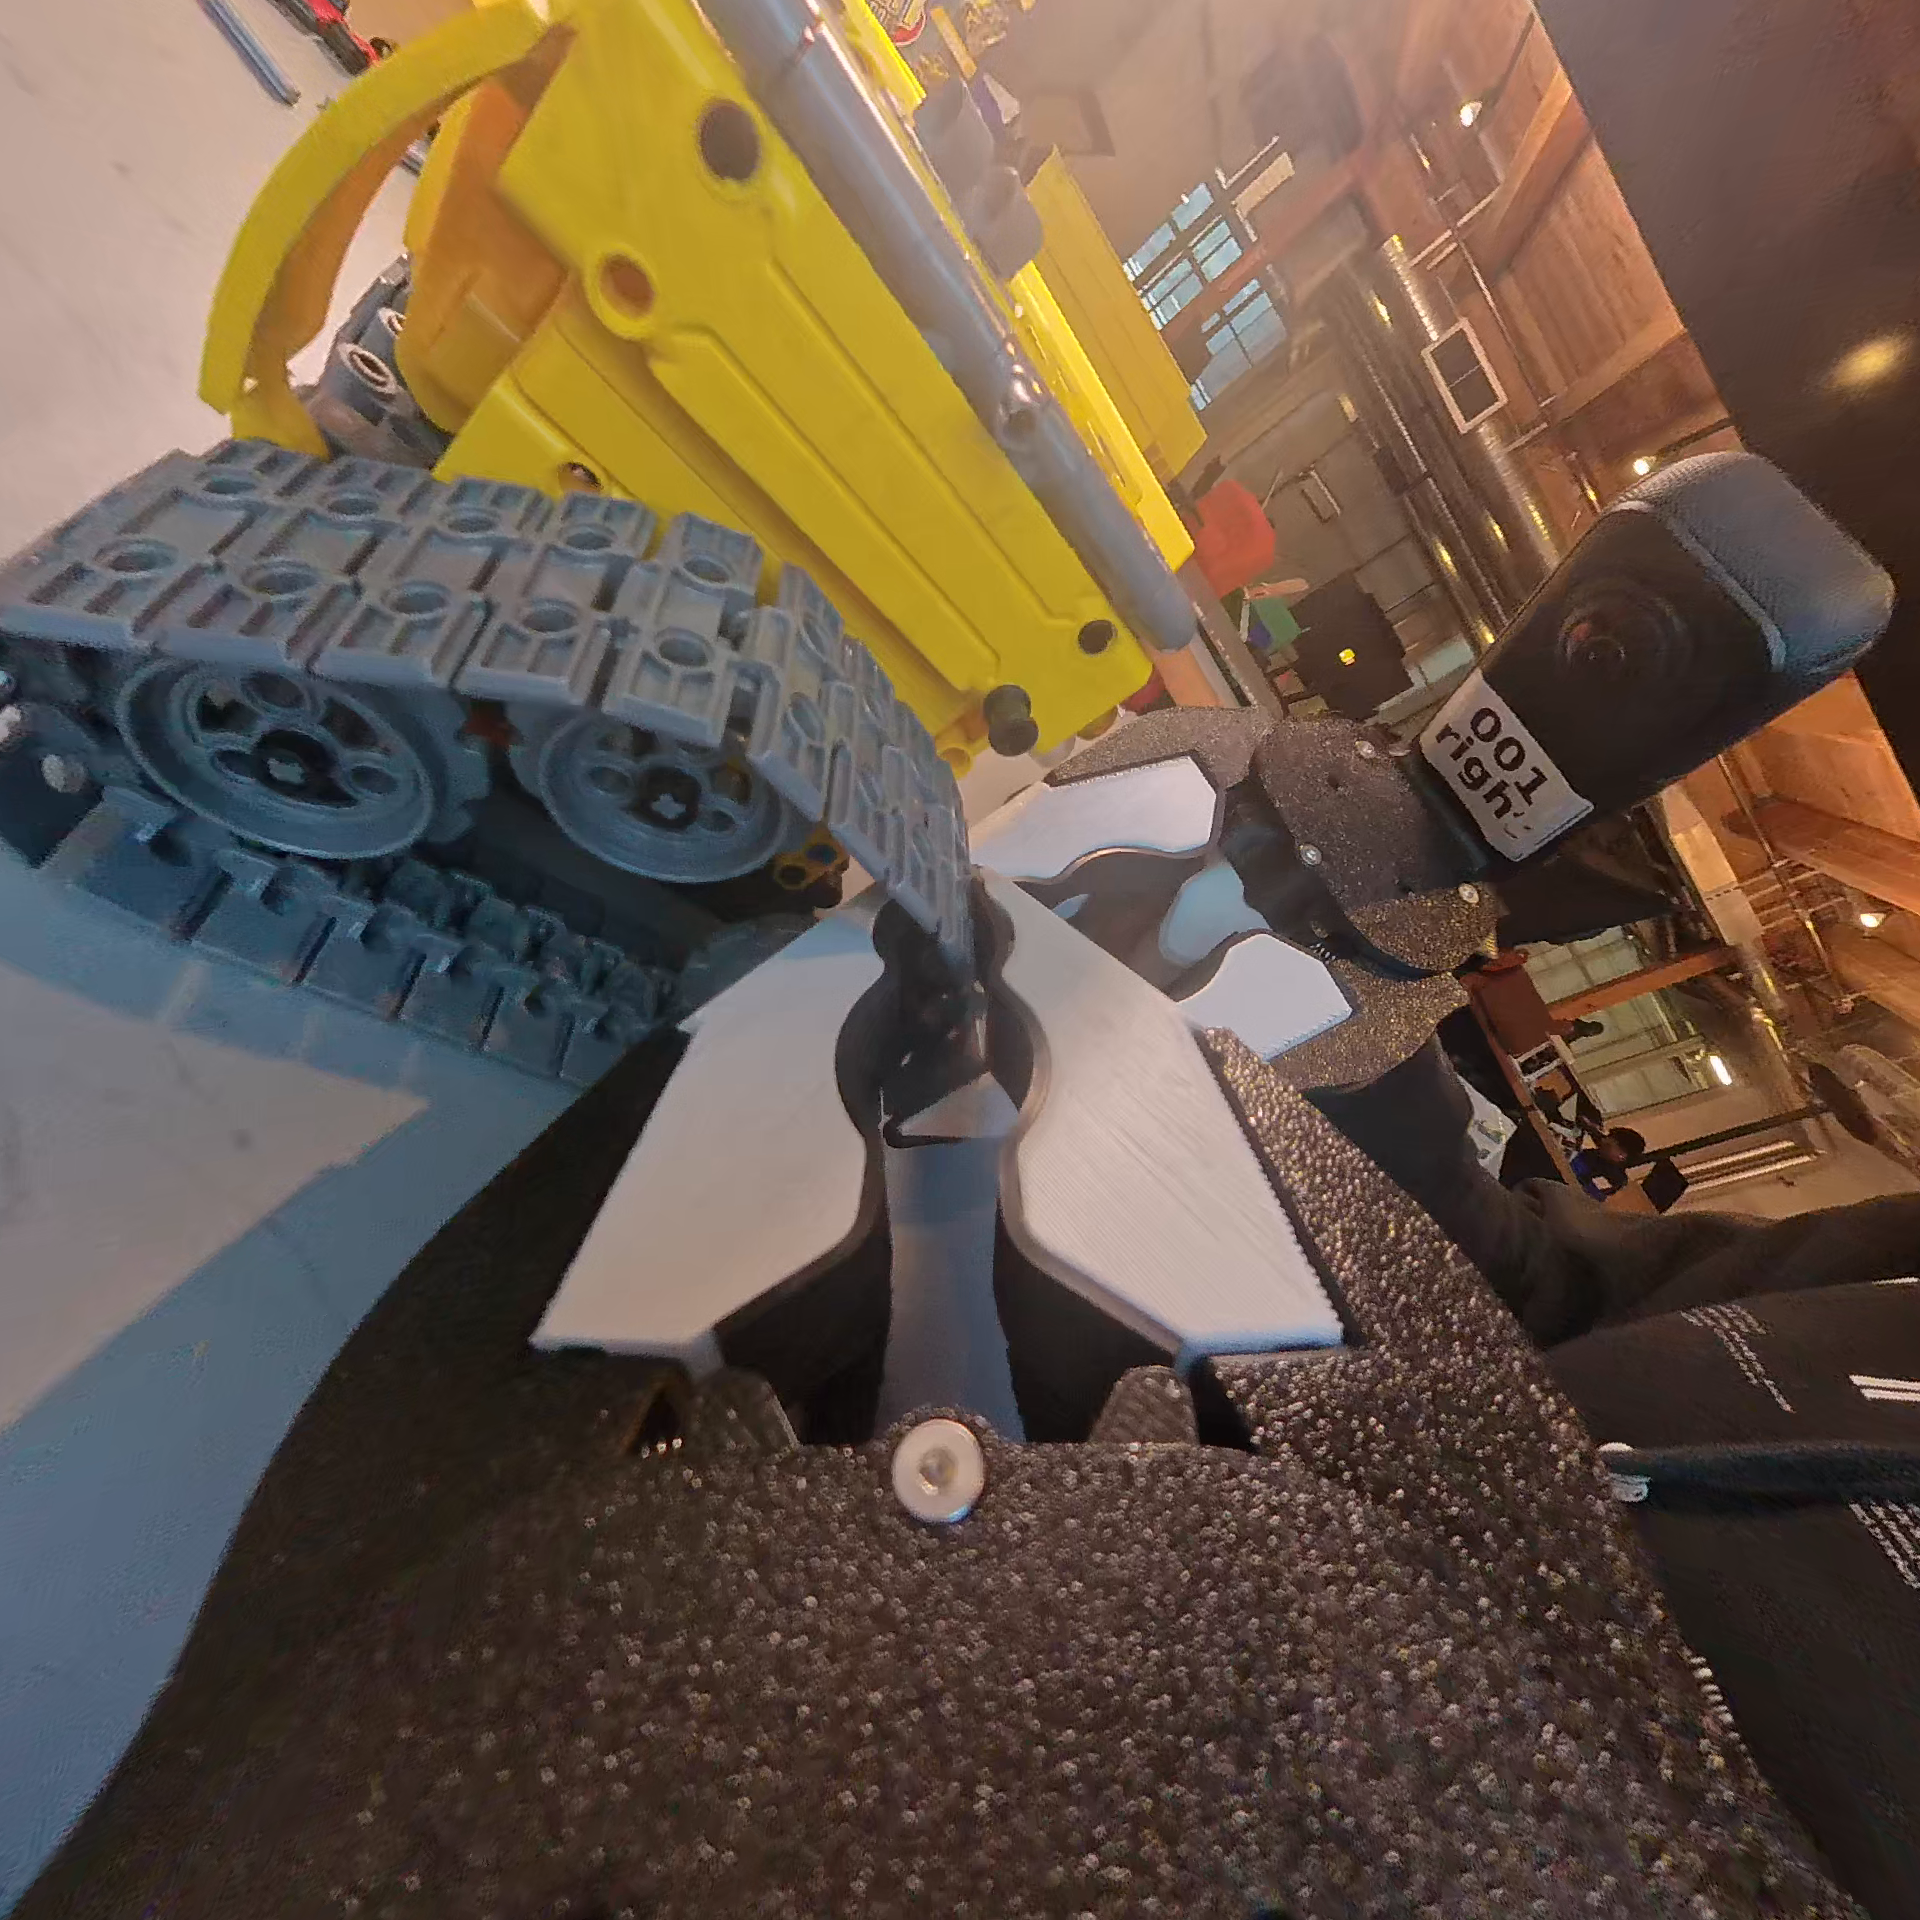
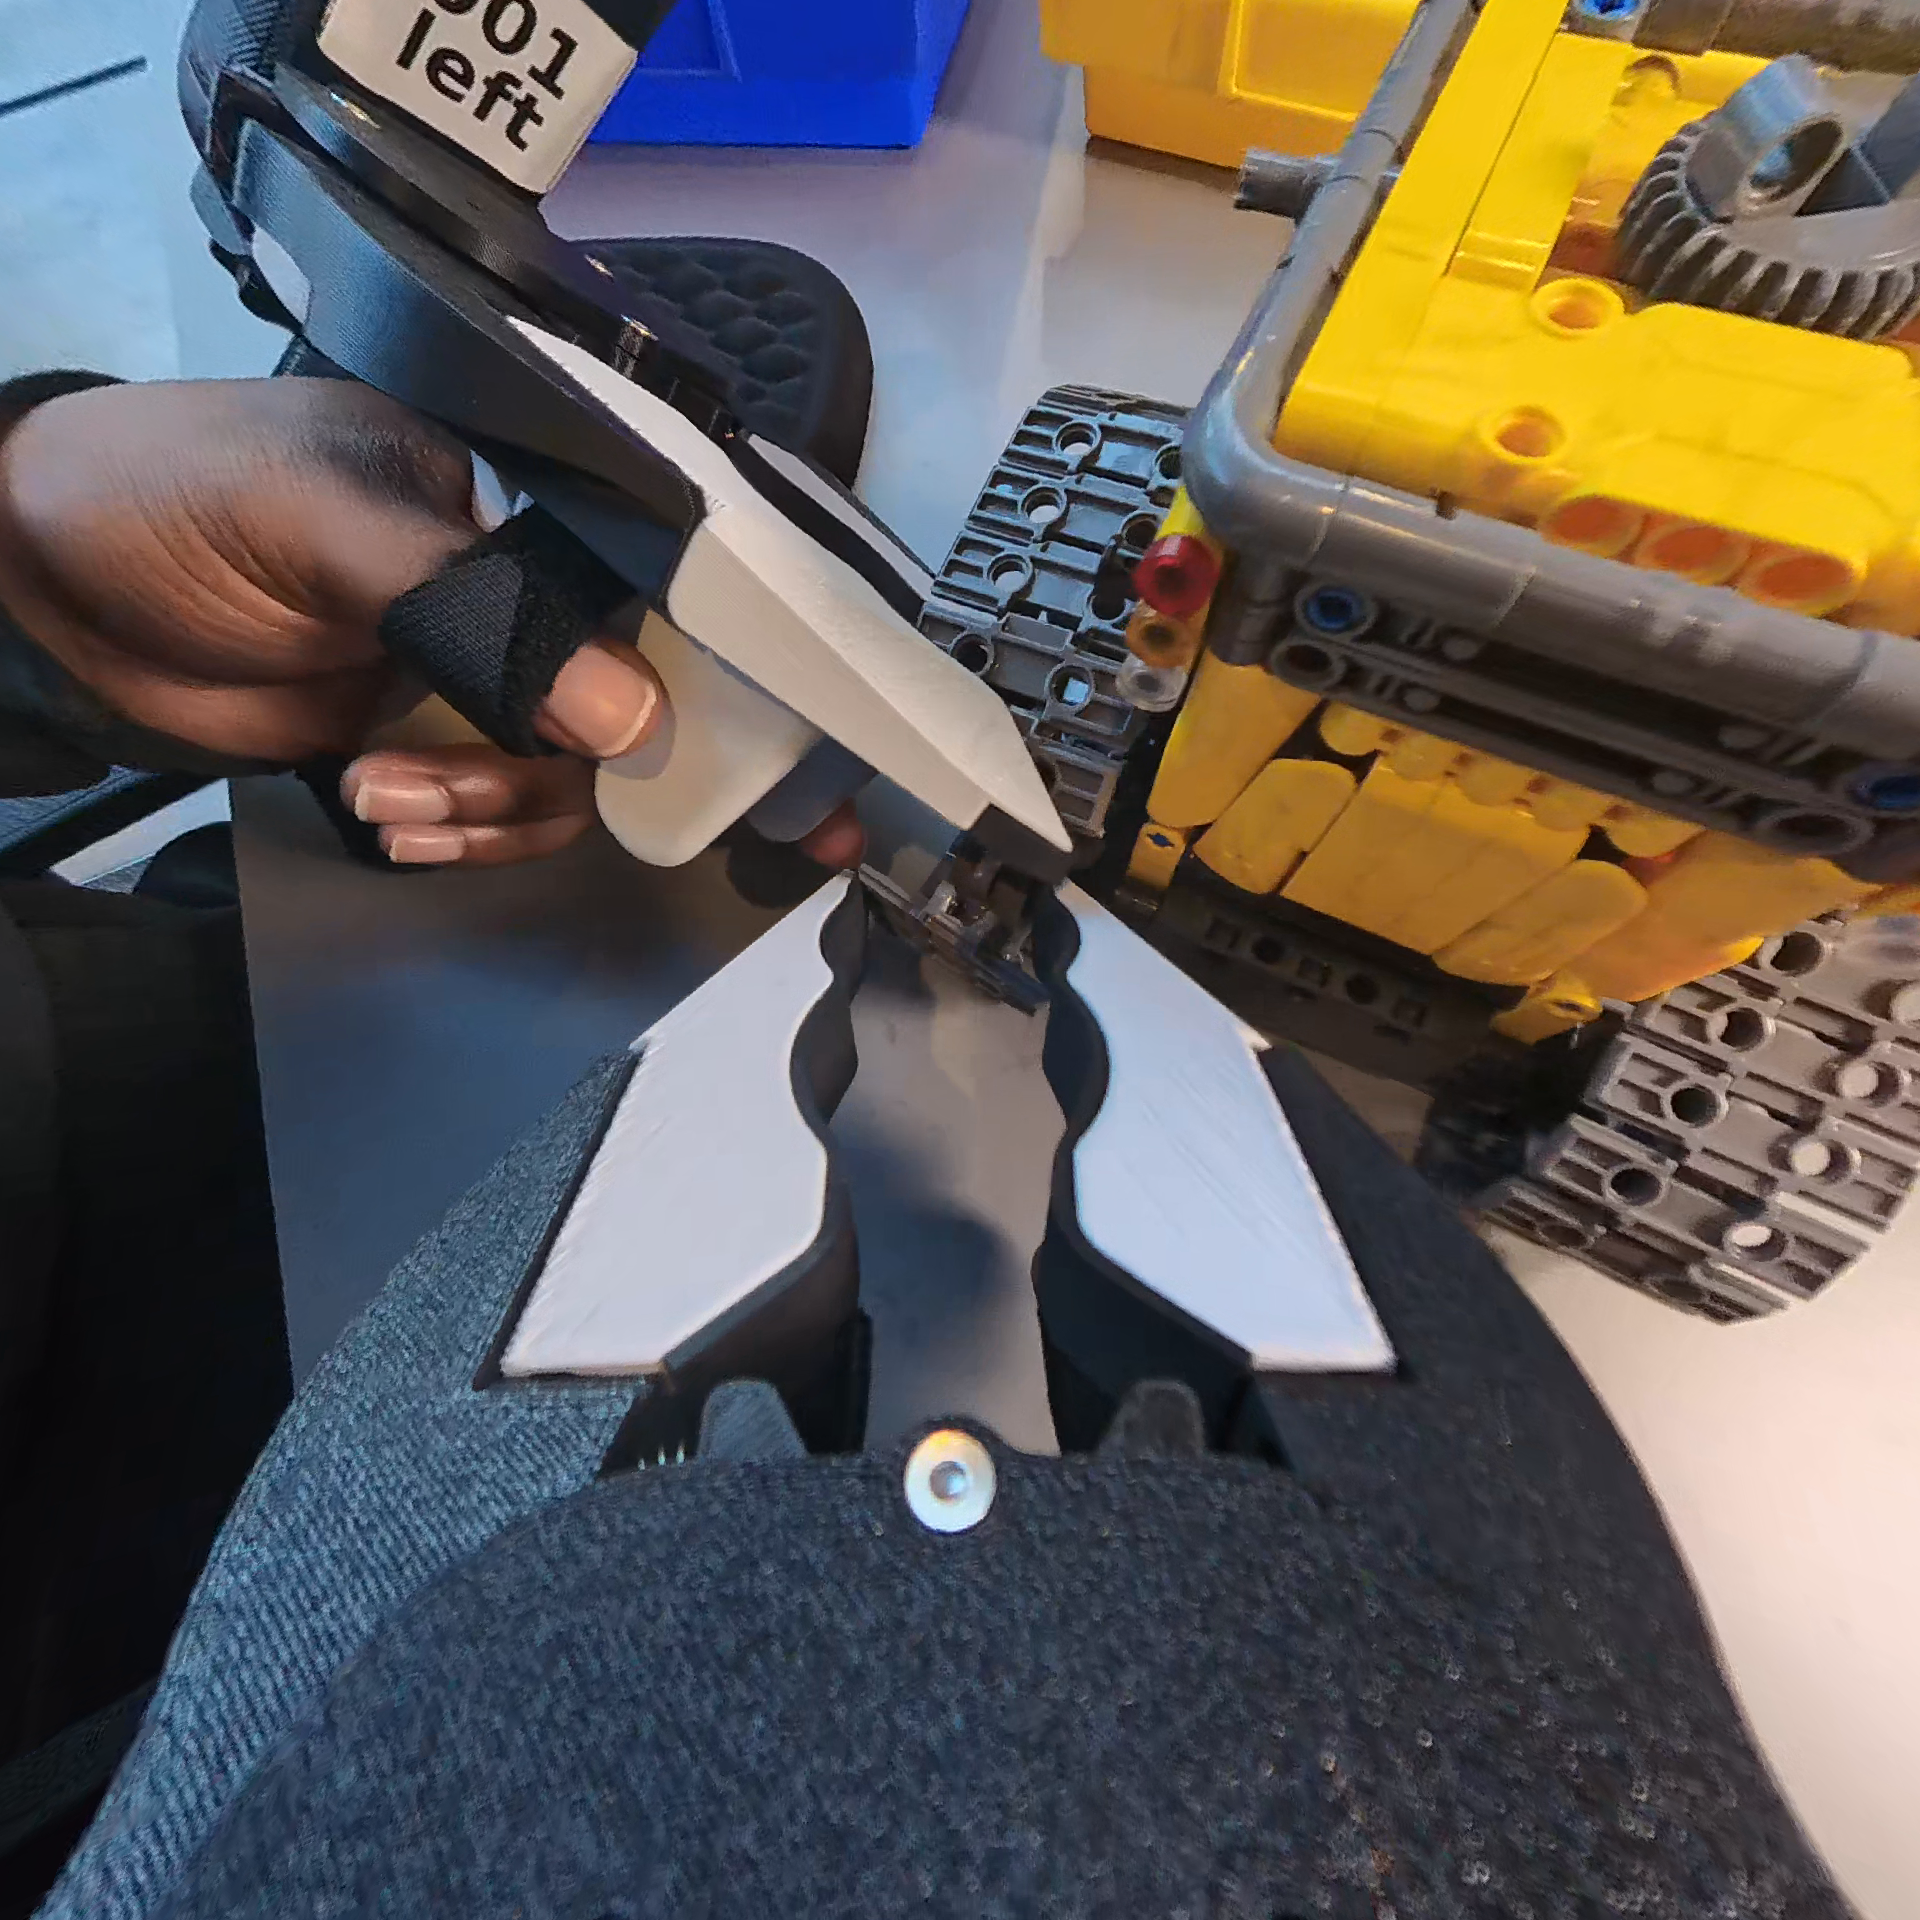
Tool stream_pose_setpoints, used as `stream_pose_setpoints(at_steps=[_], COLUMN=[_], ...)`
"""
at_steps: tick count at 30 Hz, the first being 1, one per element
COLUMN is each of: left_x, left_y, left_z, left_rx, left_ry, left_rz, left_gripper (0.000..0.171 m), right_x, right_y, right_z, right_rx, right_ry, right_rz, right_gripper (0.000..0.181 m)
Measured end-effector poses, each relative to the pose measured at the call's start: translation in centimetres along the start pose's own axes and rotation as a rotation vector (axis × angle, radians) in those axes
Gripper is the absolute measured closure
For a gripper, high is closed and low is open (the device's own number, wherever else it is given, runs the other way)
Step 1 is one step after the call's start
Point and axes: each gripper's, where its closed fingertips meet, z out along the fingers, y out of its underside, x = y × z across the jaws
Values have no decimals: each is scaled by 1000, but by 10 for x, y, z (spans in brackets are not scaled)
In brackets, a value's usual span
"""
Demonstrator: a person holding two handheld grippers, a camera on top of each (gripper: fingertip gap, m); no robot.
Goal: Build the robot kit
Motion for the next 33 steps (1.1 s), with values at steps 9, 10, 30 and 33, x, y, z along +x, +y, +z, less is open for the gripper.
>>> stream_pose_setpoints(at_steps=[9, 10, 30, 33], left_x=[5, 6, 10, 12], left_y=[9, 10, 14, 15], left_z=[4, 4, 10, 15], left_rx=[-27, -32, -23, -33], left_ry=[0, 3, 35, 38], left_rz=[5, 5, -52, -44], left_gripper=[164, 164, 164, 164], right_x=[8, 9, 8, 6], right_y=[8, 8, 61, 59], right_z=[-12, -13, -33, -31], right_rx=[-46, -44, -315, -322], right_ry=[169, 188, 209, 193], right_rz=[-16, -11, 109, 94], right_gripper=[142, 142, 128, 143])
